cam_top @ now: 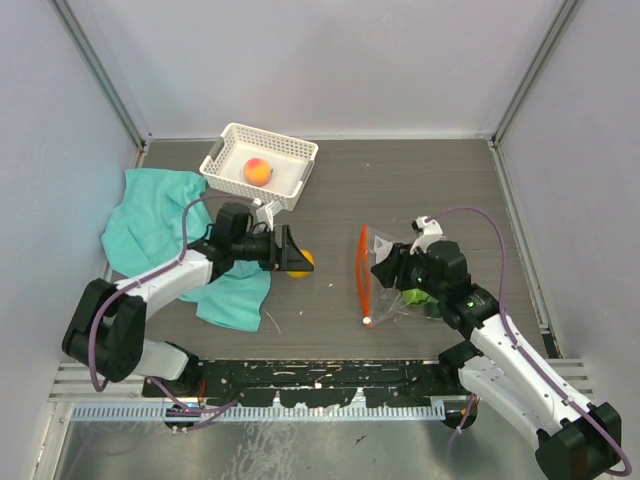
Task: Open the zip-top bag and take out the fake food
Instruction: Place the fake fruit in the bin.
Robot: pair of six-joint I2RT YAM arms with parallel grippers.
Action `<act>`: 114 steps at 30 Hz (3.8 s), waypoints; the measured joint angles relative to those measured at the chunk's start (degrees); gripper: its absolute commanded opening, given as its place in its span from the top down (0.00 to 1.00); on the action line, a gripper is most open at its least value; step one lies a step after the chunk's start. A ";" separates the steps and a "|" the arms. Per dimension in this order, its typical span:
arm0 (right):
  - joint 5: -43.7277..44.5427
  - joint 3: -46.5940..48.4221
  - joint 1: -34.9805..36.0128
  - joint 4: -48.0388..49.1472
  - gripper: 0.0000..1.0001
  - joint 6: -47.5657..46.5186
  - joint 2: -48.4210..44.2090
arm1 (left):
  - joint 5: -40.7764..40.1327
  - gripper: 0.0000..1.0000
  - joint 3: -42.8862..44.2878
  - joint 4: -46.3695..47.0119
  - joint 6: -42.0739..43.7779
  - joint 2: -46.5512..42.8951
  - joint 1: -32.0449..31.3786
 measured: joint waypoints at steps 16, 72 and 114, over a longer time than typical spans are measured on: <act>-0.04 -0.66 0.00 1.05 0.45 -0.07 0.83 | -41.13 0.93 15.30 -39.67 22.64 -10.64 3.54; -0.70 -1.60 0.00 2.05 0.45 -1.40 2.40 | -73.16 0.83 33.94 12.94 57.66 28.30 8.57; -1.44 -1.66 0.00 2.34 0.44 -1.42 1.01 | -58.45 0.02 91.82 -55.25 20.98 53.64 17.75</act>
